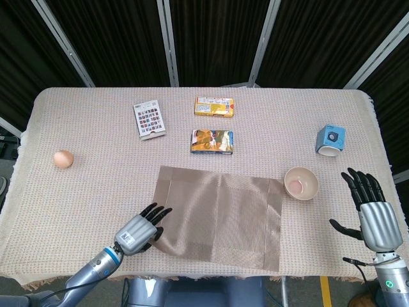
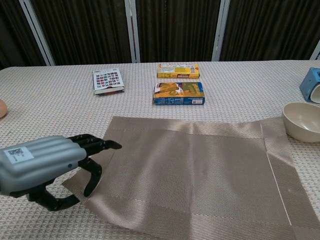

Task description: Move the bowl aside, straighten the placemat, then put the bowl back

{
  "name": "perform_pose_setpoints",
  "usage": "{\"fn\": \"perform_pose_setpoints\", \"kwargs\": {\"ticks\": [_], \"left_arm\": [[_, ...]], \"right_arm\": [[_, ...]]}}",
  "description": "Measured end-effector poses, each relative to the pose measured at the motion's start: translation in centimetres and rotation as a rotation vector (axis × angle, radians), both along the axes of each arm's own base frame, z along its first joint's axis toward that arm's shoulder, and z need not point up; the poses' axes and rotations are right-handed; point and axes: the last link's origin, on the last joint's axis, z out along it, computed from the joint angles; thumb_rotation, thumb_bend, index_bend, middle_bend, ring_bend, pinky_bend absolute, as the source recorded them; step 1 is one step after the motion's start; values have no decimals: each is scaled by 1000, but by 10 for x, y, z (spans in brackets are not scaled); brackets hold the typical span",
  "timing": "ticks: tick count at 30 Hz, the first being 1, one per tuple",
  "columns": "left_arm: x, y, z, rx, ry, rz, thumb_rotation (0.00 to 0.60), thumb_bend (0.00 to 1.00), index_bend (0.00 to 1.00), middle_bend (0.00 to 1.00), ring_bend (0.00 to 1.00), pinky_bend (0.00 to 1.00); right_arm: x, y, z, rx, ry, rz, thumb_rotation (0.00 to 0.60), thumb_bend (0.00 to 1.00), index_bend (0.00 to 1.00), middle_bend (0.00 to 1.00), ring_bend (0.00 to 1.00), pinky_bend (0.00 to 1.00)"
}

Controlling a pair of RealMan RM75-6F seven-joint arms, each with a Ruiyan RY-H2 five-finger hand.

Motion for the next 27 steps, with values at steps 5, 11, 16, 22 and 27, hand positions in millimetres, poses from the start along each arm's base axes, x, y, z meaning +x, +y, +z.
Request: {"fn": "perform_pose_setpoints", "kwargs": {"ticks": [5,11,16,22,27], "left_arm": [[0,-17,0,-57,28,18,600,490,713,0,0,0],[0,-26,3,-99,39,32,600,487,711,0,0,0],[-1,-28,5,-122,39,38,600,423,637,0,0,0],[-3,-28,6,-136,51,36,600,0,0,0,0,0],[1,-25,13,-151,3,64,600,0,0,0,0,0]], "right_arm": [[0,0,0,1,1,1,600,0,0,0,0,0],[0,0,0,2,2,1,600,0,0,0,0,0],[0,0,-1,2,3,1,600,0,0,0,0,0],[0,0,-1,1,4,0,600,0,0,0,0,0],[-1,-1,-1,5,8,-8,600,0,0,0,0,0]]}}
